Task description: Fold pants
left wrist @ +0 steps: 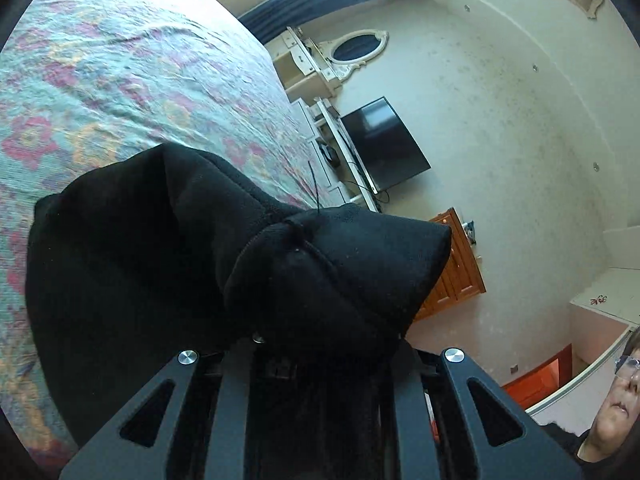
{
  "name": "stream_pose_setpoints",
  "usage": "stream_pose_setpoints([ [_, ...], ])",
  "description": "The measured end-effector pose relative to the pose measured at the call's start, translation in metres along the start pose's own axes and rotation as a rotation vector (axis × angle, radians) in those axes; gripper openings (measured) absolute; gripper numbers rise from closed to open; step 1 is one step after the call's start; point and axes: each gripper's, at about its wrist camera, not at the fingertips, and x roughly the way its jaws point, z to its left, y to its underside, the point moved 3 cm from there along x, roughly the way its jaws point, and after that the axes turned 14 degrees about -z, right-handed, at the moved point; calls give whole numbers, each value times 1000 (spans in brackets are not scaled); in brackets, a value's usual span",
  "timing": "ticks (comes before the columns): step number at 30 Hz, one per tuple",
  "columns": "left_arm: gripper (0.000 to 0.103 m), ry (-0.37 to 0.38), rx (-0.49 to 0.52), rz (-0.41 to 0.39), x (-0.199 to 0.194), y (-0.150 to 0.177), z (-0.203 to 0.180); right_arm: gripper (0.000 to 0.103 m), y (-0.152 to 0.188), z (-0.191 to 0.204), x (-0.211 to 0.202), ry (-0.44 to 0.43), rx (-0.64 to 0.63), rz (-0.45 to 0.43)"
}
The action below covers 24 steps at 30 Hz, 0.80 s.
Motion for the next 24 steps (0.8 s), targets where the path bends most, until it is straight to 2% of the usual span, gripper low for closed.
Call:
stream_pose_setpoints([
  [2, 14, -5, -2, 36, 33, 10, -1, 79, -3, -6, -6, -1, 13, -17],
  [5, 14, -55, -18, 94, 82, 27, 11, 79, -5, -14, -17, 1, 27, -40],
  [8, 15, -141, -18, 152, 121, 46, 31, 79, -6, -21, -24, 3, 36, -49],
  [11, 18, -223, 42, 200, 147, 61, 41, 79, -7, -23, -30, 12, 38, -61],
  [13, 27, -262, 107, 215, 156, 68, 39, 79, -7, -24, -30, 15, 44, -63],
  [14, 32, -270, 143, 221, 159, 70, 35, 82, -8, -25, -32, 4, 50, -66],
  [16, 56, -256, 199, 231, 163, 74, 25, 84, -9, -26, -35, -7, 62, -73],
  [20, 63, -258, 234, 190, 156, 70, 11, 84, -16, -33, -45, 27, 56, -83],
  [21, 71, -256, 231, 174, 152, 67, 10, 85, -17, -36, -47, 46, 56, -83],
  [22, 74, -248, 224, 158, 145, 64, 11, 85, -18, -40, -49, 68, 56, -86],
  [24, 74, -252, 222, 106, 126, 58, 11, 85, -20, -48, -50, 75, 79, -89],
])
